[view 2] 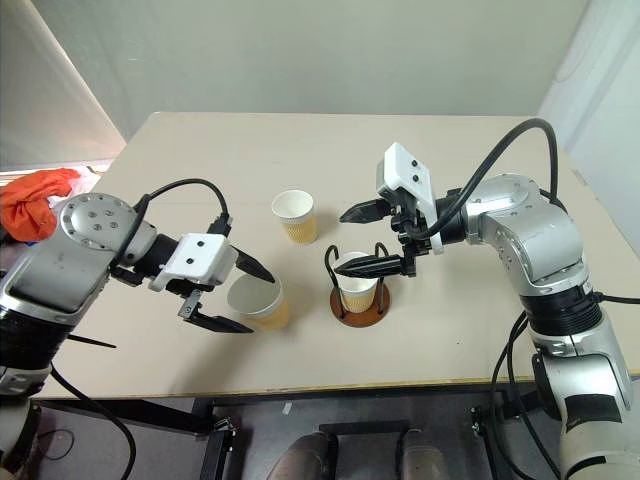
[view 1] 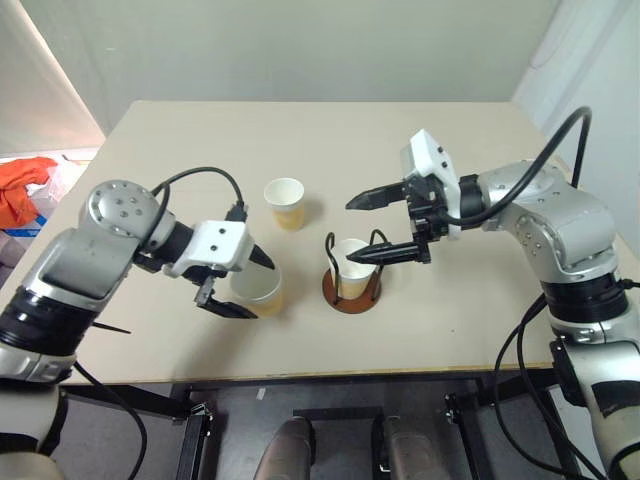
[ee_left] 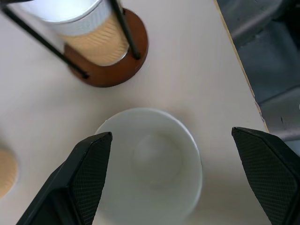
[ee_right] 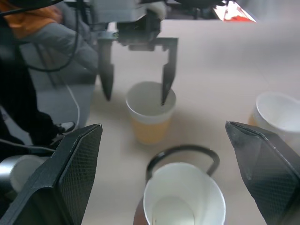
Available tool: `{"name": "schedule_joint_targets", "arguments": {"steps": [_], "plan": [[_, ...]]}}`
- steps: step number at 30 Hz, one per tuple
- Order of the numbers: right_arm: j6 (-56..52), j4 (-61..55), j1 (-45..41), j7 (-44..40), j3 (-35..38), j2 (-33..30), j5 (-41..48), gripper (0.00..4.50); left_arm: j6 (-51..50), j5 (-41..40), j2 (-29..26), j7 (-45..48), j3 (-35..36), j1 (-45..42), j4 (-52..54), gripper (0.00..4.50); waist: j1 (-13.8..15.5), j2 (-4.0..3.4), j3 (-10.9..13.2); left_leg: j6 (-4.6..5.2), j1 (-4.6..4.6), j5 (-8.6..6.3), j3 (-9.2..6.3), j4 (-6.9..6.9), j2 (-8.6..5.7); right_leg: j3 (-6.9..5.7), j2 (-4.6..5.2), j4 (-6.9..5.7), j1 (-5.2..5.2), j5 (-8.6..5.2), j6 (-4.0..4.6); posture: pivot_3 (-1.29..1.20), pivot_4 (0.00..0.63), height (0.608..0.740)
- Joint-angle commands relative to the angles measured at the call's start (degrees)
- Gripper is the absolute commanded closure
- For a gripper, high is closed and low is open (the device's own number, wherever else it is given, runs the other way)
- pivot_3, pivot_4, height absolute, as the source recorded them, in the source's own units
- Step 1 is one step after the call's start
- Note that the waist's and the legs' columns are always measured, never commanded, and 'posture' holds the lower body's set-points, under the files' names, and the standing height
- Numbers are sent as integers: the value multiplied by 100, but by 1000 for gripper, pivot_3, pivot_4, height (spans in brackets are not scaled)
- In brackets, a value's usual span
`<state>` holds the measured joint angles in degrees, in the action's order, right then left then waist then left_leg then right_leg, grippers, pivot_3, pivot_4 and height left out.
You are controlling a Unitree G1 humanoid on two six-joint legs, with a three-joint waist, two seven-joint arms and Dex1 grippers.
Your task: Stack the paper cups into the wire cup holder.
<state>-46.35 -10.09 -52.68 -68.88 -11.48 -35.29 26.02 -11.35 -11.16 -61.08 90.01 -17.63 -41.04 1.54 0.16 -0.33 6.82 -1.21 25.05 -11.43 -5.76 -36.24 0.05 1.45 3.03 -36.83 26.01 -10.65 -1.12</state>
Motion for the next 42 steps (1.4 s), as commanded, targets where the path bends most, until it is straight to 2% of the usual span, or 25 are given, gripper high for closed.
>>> {"name": "schedule_joint_targets", "arguments": {"steps": [1,4,5,11,14,19,22,25,28,32,36,42], "plan": [[-103,-325,15,169,297,-156,171,14,522,386,95,118,-142,90,-153,181,2,0,0,1,-1,-1,0,1,0,0,0,0,-1,0,-1,0,150,740],[-95,-370,54,216,308,-272,176,0,803,591,176,138,-214,77,-362,788,3,0,0,1,1,-1,-1,-2,0,-1,0,0,-1,1,-5,0,150,740],[-79,-369,58,211,306,-318,167,0,847,609,190,164,-218,68,-407,1258,3,0,0,1,2,-1,-1,-4,0,-1,0,0,-2,3,-8,0,150,740],[69,-257,57,166,358,-653,99,0,1044,714,355,227,-292,-96,-680,3307,8,0,0,2,2,1,-1,-16,-1,0,0,-2,-6,6,-12,0,150,740],[106,-299,144,150,440,-835,138,0,1042,451,300,249,-441,-355,-750,4434,18,1,0,3,4,1,-2,-23,-1,-1,0,-3,-6,7,-13,0,150,740],[899,-349,699,-100,896,-1201,178,0,1051,-129,157,249,-770,-1154,-1152,4480,57,2,-1,9,16,-4,-7,-36,-3,-3,1,2,-8,10,-19,0,150,740],[1117,-431,1346,-530,1899,-1463,825,0,1010,-944,85,249,-966,-2071,-1513,4480,79,6,1,11,25,-6,-6,-41,-5,-4,1,7,-6,14,-26,0,150,740],[1162,-639,2122,-454,2979,-1652,1198,0,1044,-1729,186,249,-1234,-3089,-1790,4480,141,14,6,15,50,-8,-17,-51,-8,-10,0,27,-4,17,-39,0,150,740],[1038,-914,2659,-346,3577,-1825,1465,0,1193,-2245,342,249,-1576,-3809,-2036,4480,144,5,4,29,72,-18,-14,-60,-12,-7,3,72,-9,34,-76,0,150,740],[459,-1552,3592,-228,4506,-2119,2023,0,1527,-3063,679,249,-2474,-4561,-2084,4480,162,0,5,39,92,-29,-1,-87,-25,0,11,94,-16,42,-124,0,150,740],[185,-1893,4205,-4,4998,-2247,2285,0,2184,-2999,1109,249,-3570,-4857,-2299,4480,152,-3,7,68,90,-51,7,-108,-32,15,21,103,-35,34,-171,0,150,740],[100,-2337,4393,525,5136,-2210,2691,0,2909,-2767,1552,249,-4252,-5019,-2838,4480,107,-7,15,84,98,-71,25,-180,-23,18,13,101,-47,46,-224,0,150,740]]}}
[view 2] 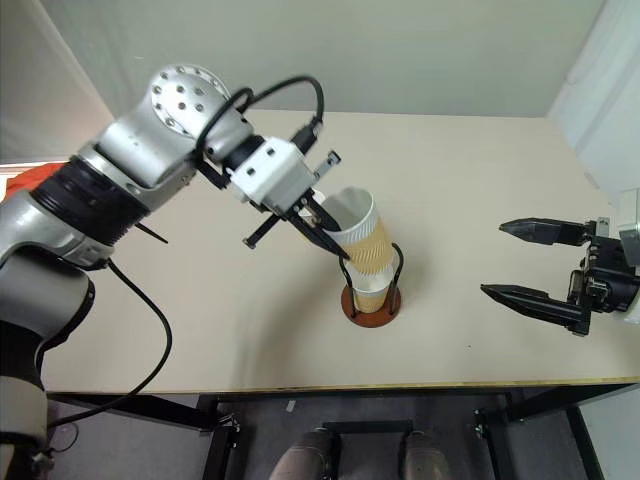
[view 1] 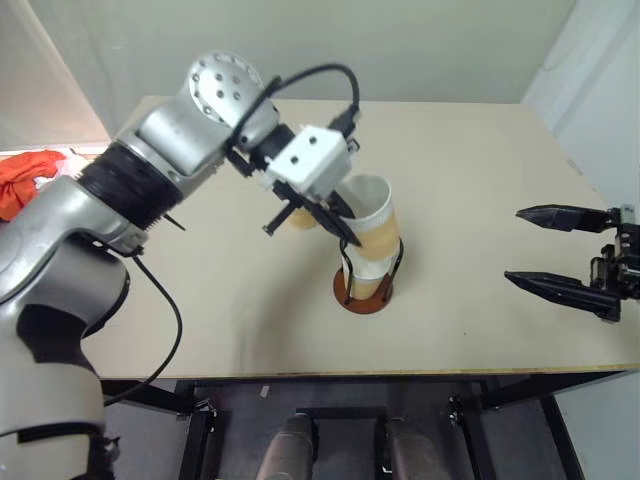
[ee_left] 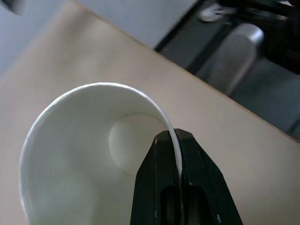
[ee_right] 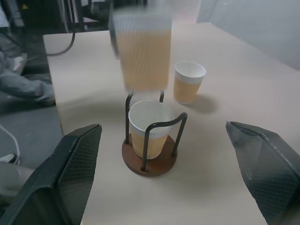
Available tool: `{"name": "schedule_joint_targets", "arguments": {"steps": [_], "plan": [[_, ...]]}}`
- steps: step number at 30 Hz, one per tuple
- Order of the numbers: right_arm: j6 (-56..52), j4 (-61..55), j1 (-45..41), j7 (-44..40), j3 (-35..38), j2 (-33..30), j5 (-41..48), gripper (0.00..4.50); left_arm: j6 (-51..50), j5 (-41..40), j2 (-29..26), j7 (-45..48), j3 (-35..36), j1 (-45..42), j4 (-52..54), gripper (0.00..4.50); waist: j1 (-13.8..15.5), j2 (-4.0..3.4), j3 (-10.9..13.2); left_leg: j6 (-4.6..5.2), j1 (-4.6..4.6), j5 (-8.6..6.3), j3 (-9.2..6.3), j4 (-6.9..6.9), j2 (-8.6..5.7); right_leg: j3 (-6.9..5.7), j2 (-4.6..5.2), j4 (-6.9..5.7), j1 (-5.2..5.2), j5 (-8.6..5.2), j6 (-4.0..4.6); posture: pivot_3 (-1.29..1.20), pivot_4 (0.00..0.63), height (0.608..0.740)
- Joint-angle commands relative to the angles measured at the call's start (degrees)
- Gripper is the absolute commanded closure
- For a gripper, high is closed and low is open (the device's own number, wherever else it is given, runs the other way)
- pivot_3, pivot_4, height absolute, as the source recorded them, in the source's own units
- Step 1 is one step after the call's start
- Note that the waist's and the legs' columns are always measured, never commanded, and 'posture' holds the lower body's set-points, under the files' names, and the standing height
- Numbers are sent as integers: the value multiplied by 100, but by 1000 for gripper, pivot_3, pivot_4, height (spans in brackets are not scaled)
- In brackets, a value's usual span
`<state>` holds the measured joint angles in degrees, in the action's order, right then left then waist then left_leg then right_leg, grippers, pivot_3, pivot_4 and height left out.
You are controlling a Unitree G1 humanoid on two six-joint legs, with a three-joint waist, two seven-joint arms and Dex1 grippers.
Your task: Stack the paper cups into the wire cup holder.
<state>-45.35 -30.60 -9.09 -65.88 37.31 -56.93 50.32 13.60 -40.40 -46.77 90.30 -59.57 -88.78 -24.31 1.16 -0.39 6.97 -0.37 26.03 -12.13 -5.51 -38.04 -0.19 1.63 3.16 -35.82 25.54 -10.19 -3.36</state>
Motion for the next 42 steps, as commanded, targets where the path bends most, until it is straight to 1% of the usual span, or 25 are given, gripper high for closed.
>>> {"name": "schedule_joint_targets", "arguments": {"steps": [1,3,8,11,14,17,20,22,24,26,28,30,33,36,40,42], "plan": [[7,-325,88,305,324,-37,266,0,601,351,274,220,-76,-247,-482,4480,11,0,0,4,0,1,-1,-2,-2,4,1,2,-3,-3,4,0,150,740],[16,-396,227,452,446,-21,285,0,778,462,423,220,-139,-256,-723,4480,39,-1,0,15,-2,0,-2,-14,-7,9,3,5,-14,-4,4,0,150,740],[39,-580,496,687,604,-26,419,0,1011,431,461,220,-344,-247,-769,4480,65,0,0,28,5,-1,-3,-20,-16,12,6,16,-21,-2,-1,0,150,740],[56,-626,578,782,662,-69,493,0,1249,691,703,220,-232,-200,-1084,4480,78,0,0,29,8,-3,-3,-19,-17,11,5,22,-22,-6,-9,0,150,740],[61,-666,621,877,691,-101,552,0,1225,676,786,220,-233,-179,-1146,4480,91,0,0,29,13,-3,-3,-19,-19,11,5,32,-25,-3,-20,0,150,740],[71,-674,647,932,702,-124,591,0,1210,743,847,220,-250,-162,-1197,4480,100,0,0,26,16,-4,1,-19,-18,11,5,46,-26,26,-70,0,150,740],[104,-654,648,960,657,-134,594,0,1140,902,972,220,-183,-153,-1334,3877,106,-1,0,25,23,-4,1,-19,-18,11,6,61,-27,30,-77,0,150,740],[134,-630,621,985,581,-140,574,0,1193,1072,1054,220,-102,-116,-1437,3261,119,-1,-1,25,29,-4,2,-21,-19,11,6,69,-27,32,-80,0,150,740],[172,-593,581,1006,480,-146,536,0,1408,1394,1227,220,172,-34,-1705,2572,129,-1,-1,25,33,-4,2,-24,-19,11,7,76,-27,35,-84,0,150,740],[228,-531,513,1012,329,-149,492,0,1436,1705,1593,5,785,-53,-2219,1858,140,-1,-1,25,34,-4,3,-27,-19,11,7,78,-28,37,-87,0,150,740],[292,-460,426,1005,168,-155,453,0,1377,1920,1873,-296,1344,-124,-2675,1858,156,-1,0,25,37,-4,3,-33,-20,11,7,78,-29,41,-93,0,150,740],[354,-389,318,987,19,-165,437,0,1222,2138,1948,-351,1772,-177,-3022,1858,158,-1,-1,25,38,-4,8,-37,-21,13,8,80,-29,46,-100,0,150,740],[457,-252,116,941,-233,-177,413,0,949,2521,1712,-6,2220,-195,-3559,1858,123,-6,-4,25,32,-4,20,-36,-18,14,7,81,-28,49,-105,0,150,740],[526,-124,-127,934,-533,-194,365,0,668,2687,1342,215,2285,-62,-3946,1858,68,-11,-5,24,22,-5,28,-28,-15,15,2,80,-27,48,-105,0,150,740],[595,27,-293,869,-760,-225,274,0,387,3059,1341,184,2823,-118,-4555,1858,107,-11,-5,20,24,1,24,-30,-14,16,0,82,-27,47,-106,0,150,740],[611,57,-332,857,-813,-243,259,0,361,3333,1373,-48,2971,-115,-4744,1858,171,-11,-5,25,34,4,11,-37,-22,18,4,83,-26,47,-106,0,150,740]]}}
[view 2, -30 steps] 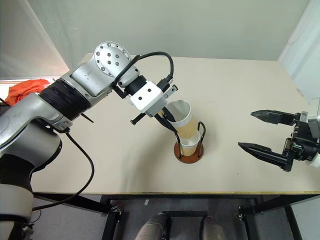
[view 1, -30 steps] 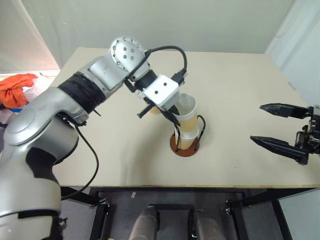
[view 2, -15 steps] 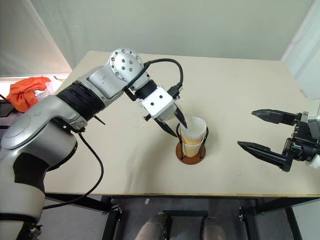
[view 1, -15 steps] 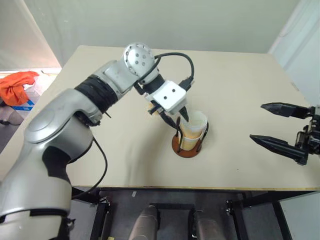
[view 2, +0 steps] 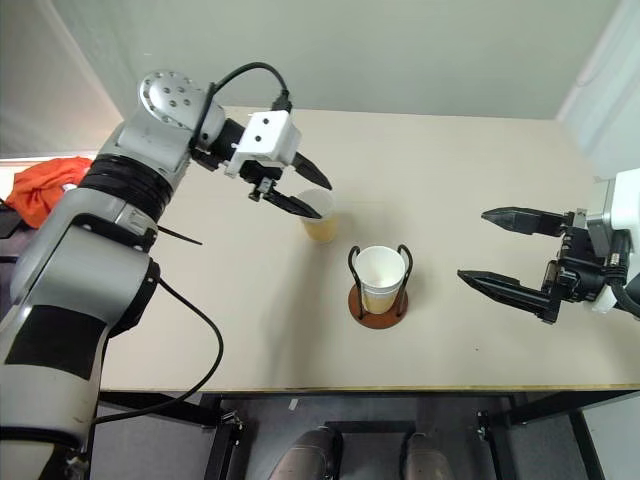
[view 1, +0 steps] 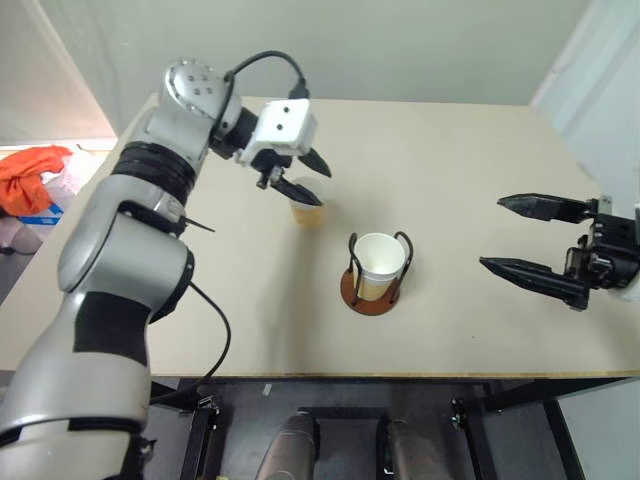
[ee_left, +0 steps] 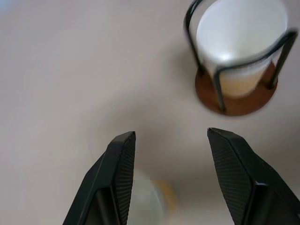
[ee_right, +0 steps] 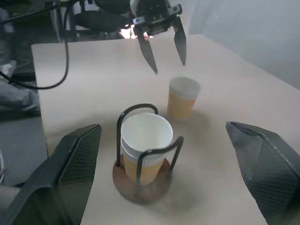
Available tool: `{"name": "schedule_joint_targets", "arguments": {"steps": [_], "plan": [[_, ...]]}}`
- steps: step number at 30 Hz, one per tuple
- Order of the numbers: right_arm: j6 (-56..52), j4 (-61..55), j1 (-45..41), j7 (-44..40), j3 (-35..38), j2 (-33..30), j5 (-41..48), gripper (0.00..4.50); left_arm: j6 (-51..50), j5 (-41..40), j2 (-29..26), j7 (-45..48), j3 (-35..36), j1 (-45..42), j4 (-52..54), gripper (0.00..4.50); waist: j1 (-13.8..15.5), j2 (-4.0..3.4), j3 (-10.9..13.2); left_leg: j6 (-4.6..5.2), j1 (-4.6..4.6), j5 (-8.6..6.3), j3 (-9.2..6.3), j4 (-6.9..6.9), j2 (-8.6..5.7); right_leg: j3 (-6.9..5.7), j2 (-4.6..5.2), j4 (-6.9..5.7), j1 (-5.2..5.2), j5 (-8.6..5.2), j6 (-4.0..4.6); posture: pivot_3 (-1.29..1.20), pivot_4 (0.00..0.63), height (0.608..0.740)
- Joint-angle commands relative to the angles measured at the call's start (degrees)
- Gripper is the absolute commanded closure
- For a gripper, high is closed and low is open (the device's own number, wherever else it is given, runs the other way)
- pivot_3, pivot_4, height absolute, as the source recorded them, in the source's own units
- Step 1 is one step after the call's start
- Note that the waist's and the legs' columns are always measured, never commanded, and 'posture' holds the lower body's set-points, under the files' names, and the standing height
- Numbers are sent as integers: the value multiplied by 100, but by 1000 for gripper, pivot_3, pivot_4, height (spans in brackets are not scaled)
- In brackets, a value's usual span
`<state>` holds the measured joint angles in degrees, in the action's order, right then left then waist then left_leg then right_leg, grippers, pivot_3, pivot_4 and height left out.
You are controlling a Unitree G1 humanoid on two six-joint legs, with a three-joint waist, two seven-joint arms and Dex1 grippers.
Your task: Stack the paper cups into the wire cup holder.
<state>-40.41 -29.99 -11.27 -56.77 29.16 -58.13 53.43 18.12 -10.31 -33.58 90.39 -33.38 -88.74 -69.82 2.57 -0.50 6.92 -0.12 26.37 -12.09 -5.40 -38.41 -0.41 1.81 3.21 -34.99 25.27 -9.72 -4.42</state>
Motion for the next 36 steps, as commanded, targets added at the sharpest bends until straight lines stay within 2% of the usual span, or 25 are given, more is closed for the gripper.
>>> {"name": "schedule_joint_targets", "arguments": {"steps": [1,7,10,21,24,29,30,32,36], "plan": [[113,-9,-122,-53,-3,-131,-46,0,-64,505,70,-196,385,-91,-266,1858,49,0,0,1,3,-1,2,-8,-2,1,1,0,0,0,1,0,150,740],[-52,-254,144,35,317,-158,71,0,12,1358,284,-822,548,134,-515,1858,66,1,-1,7,6,-7,18,-16,-10,2,6,0,-1,3,2,0,150,740],[-176,-434,350,159,607,-167,178,0,154,1907,423,-1654,480,291,-622,1858,61,-1,1,5,2,-6,27,-15,-8,3,5,-2,1,3,-1,0,150,740],[-558,-846,932,396,1418,-218,497,0,-154,2943,758,-3020,610,592,-851,1858,50,3,2,21,-24,-12,101,-20,-7,22,-6,-5,0,-7,-15,0,150,740],[-607,-917,1031,435,1547,-225,580,0,-234,2998,843,-3152,772,628,-867,2469,48,4,2,34,-26,-19,115,-30,-7,39,2,-2,0,-11,-8,0,150,740],[-613,-944,1098,486,1570,-258,610,0,-264,3085,875,-3031,962,663,-869,4295,45,4,2,47,-33,-27,138,-36,-16,59,-6,-4,0,-14,-16,0,150,740],[-606,-944,1110,484,1569,-263,608,0,-259,3106,872,-3002,986,669,-868,4430,43,4,2,51,-34,-29,142,-38,-20,66,-11,-5,0,-14,-24,0,150,740],[-586,-920,1111,480,1550,-275,595,0,-247,3123,858,-2903,1035,678,-865,4430,43,4,2,58,-34,-33,143,-42,-27,126,-10,-5,0,-18,-32,0,150,740],[-527,-872,1064,481,1447,-286,552,0,-254,3038,752,-2713,1235,580,-848,4430,42,3,2,79,-34,-46,149,-54,-46,147,-12,-7,1,-25,-44,0,150,740]]}}
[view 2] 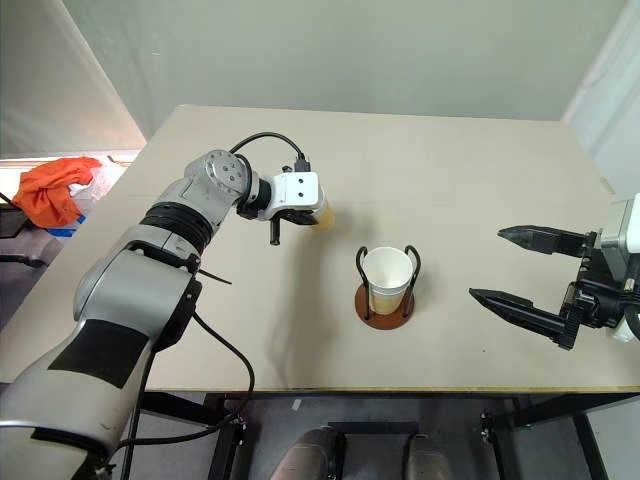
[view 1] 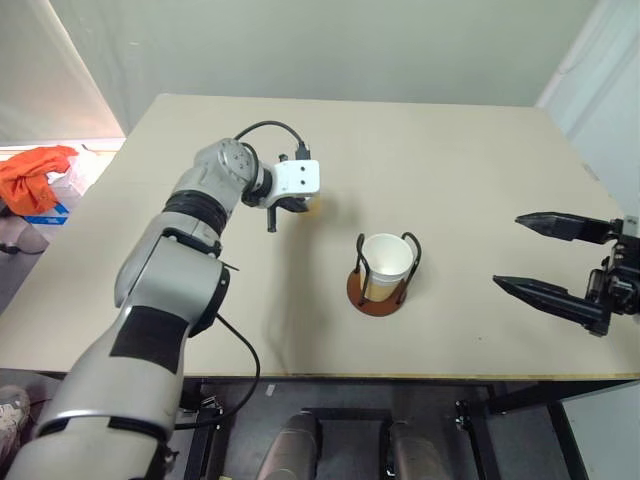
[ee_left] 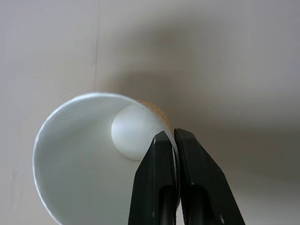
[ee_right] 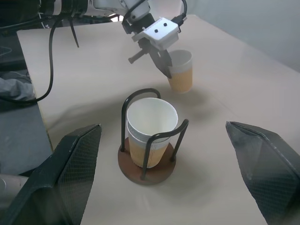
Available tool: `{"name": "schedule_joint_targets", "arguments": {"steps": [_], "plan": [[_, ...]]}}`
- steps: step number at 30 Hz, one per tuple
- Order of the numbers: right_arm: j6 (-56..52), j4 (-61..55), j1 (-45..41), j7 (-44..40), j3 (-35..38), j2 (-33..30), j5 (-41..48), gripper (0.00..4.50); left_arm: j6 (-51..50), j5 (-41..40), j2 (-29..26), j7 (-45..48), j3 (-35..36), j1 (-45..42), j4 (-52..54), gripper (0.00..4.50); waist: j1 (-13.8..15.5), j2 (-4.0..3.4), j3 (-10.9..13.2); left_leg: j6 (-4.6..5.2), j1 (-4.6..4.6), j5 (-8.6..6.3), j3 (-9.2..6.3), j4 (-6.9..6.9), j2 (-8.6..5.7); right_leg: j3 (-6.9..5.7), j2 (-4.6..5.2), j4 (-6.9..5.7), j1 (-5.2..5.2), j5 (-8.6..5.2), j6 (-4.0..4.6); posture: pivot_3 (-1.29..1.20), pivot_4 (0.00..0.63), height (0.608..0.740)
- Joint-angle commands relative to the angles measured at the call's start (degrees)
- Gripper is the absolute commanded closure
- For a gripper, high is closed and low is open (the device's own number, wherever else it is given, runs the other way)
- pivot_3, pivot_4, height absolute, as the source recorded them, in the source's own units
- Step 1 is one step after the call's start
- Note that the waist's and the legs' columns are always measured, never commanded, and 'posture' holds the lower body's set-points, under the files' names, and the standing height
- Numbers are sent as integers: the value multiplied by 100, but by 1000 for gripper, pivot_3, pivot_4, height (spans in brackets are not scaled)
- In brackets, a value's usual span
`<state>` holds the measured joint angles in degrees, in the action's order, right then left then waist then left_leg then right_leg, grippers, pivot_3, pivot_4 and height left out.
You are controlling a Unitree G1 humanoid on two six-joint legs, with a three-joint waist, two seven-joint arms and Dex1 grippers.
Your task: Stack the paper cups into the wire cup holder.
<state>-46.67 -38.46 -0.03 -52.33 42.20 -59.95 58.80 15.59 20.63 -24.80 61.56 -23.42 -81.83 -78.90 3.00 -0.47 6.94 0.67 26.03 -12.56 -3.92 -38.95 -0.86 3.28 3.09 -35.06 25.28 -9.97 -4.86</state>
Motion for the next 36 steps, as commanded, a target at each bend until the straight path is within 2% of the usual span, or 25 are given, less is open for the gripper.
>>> {"name": "schedule_joint_targets", "arguments": {"steps": [1,7,9,11,14,17,20,26,30,36], "plan": [[107,-16,-66,32,135,-107,10,0,-7,-85,-151,231,304,-149,65,4430,-2,0,0,4,1,-2,1,-3,-1,1,6,1,0,0,-1,0,150,740],[84,254,3,-378,283,-252,64,0,68,-959,-333,2720,1186,-1055,314,4430,1,4,2,36,19,-23,3,-12,-14,10,22,7,11,7,-34,0,150,740],[102,301,90,-519,228,-273,-1,0,210,-1562,-309,3064,994,-1299,489,4430,9,5,-1,40,29,-26,1,-11,-24,12,13,11,16,-6,-14,0,150,740],[156,350,128,-594,182,-272,-86,0,-68,-2957,-507,3094,63,-1266,1394,4430,9,-7,-6,48,27,-36,-8,-12,-26,22,33,12,6,-10,-13,0,150,740],[204,405,164,-632,210,-246,-165,0,-479,-5173,-1354,3094,-1656,-998,3492,4430,-26,-17,-7,41,16,-48,11,-12,-28,23,44,2,8,9,-60,0,150,740],[233,355,244,-590,206,-178,-227,0,-430,-6437,-2046,3094,-2853,-993,4809,4430,-85,-17,-10,28,-2,-51,38,-19,-11,3,23,-2,7,9,-73,0,150,740],[217,200,329,-444,229,-76,-202,0,52,-6720,-2291,3094,-3733,-1101,5316,4430,-104,-22,-11,29,-6,-53,47,-22,1,6,25,0,3,6,-72,0,150,740],[163,30,462,-292,374,-2,-146,0,740,-6680,-2151,3094,-4543,-1348,4987,4430,-101,-22,-7,91,-3,-97,38,-32,14,14,34,3,-4,15,-58,0,150,740],[136,-75,574,-209,518,36,-103,0,991,-6660,-1945,3094,-4714,-1427,4669,4430,-102,-25,-8,88,-10,-95,24,-47,15,12,35,6,-23,-5,-10,0,150,740],[145,-173,722,-127,635,86,-67,0,1068,-6719,-1843,3094,-4761,-1535,4531,4430,-119,-25,-7,84,-6,-95,18,-62,16,12,28,5,-28,-1,-5,0,150,740]]}}
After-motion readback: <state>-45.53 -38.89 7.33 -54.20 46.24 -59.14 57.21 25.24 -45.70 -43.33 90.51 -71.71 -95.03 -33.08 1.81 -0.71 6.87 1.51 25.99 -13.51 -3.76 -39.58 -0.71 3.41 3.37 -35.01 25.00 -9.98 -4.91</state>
